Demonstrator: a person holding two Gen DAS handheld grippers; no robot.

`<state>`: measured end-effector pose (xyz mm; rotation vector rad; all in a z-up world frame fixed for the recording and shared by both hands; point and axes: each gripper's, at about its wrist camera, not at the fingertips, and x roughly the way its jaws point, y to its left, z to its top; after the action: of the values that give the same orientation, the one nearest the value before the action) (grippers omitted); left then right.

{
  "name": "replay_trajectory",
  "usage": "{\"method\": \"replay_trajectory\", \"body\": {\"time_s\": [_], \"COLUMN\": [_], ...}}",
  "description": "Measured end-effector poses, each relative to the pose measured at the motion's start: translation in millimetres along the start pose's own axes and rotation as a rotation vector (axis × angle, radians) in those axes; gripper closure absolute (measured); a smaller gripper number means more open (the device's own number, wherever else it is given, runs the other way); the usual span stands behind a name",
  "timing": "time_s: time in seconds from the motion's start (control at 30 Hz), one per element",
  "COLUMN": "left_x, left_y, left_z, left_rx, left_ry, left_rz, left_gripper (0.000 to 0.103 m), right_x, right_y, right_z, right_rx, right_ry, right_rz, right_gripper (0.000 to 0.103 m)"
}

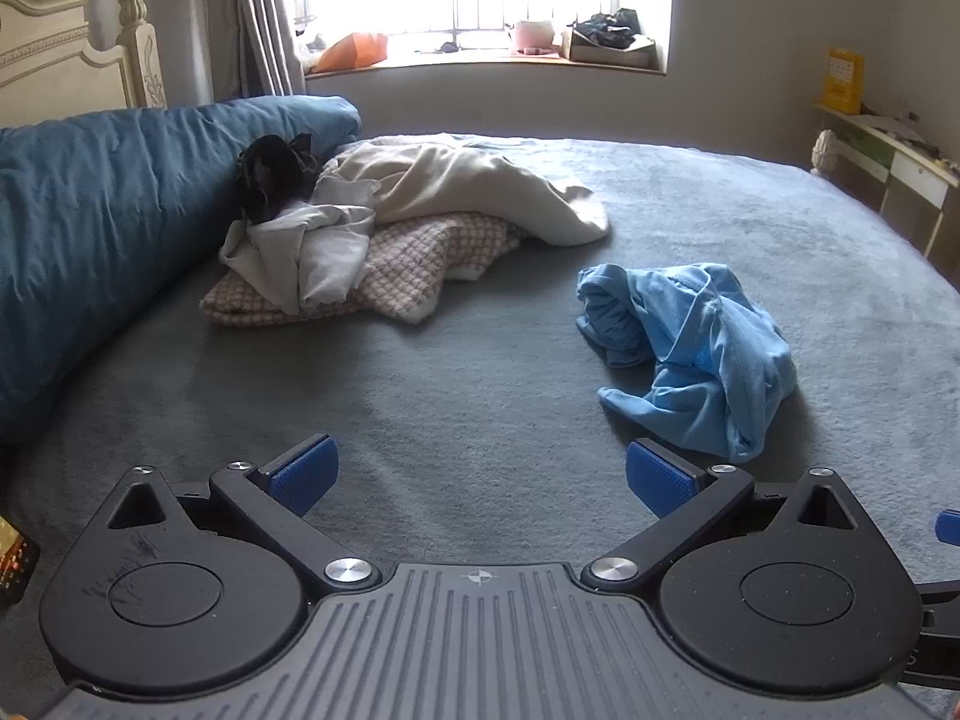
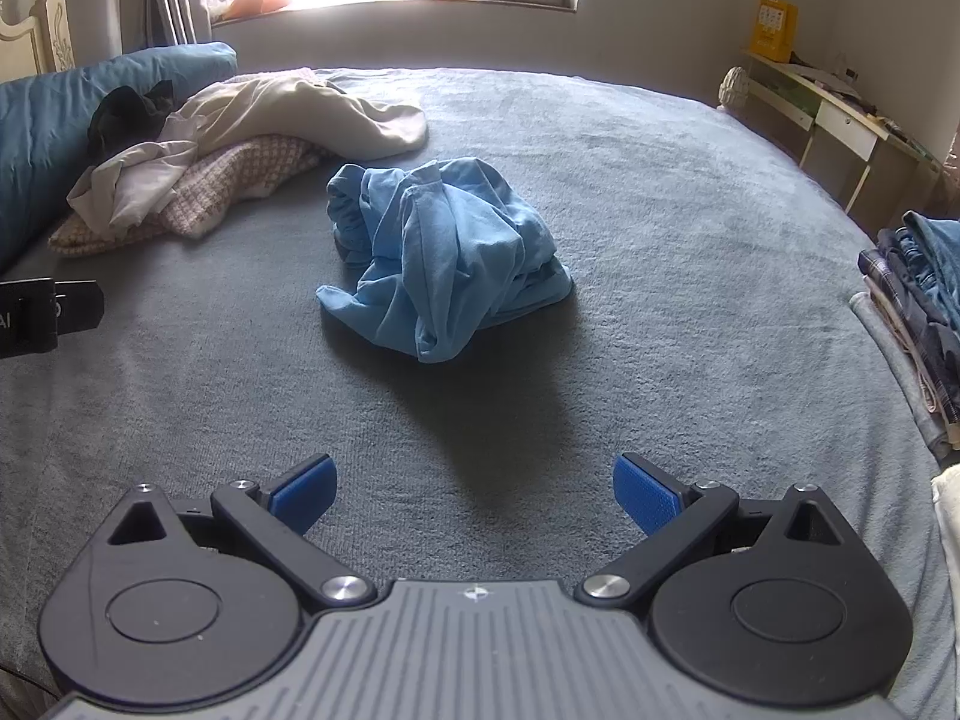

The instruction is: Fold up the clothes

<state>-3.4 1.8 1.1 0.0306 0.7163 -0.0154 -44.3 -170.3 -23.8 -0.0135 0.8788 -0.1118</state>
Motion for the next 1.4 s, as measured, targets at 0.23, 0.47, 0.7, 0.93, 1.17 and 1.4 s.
{"method": "replay_trajectory", "body": {"time_s": [0.23, 0.47, 0.7, 0.93, 1.17, 1.4], "left_x": [1.0, 0.5, 0.4, 0.2, 0.1, -0.2], "left_y": [-0.2, 0.1, -0.9, -1.5, -1.0, -0.6], "left_z": [-0.5, -0.8, -0.5, -1.3, -1.7, -1.8], "left_rx": [-0.010, -0.003, -0.001, 0.000, 0.000, 0.002], "left_ry": [0.005, 0.007, 0.010, 0.010, 0.011, 0.013], "left_rz": [0.001, 0.004, 0.012, 0.014, 0.014, 0.015], "left_gripper": [0.000, 0.000, 0.000, 0.000, 0.000, 0.000], "right_x": [0.4, 0.4, 0.8, -0.1, -0.7, -0.7], "right_y": [-0.1, 0.5, 0.1, 1.1, 1.6, 1.2], "right_z": [-0.4, -0.2, -1.0, -2.2, -2.0, -1.7], "right_rx": [0.003, 0.004, 0.004, 0.002, 0.003, 0.001], "right_ry": [0.004, 0.006, 0.010, 0.010, 0.014, 0.016], "right_rz": [-0.003, -0.003, -0.004, -0.004, -0.005, -0.005], "right_gripper": [0.002, 0.002, 0.002, 0.002, 0.002, 0.002]}}
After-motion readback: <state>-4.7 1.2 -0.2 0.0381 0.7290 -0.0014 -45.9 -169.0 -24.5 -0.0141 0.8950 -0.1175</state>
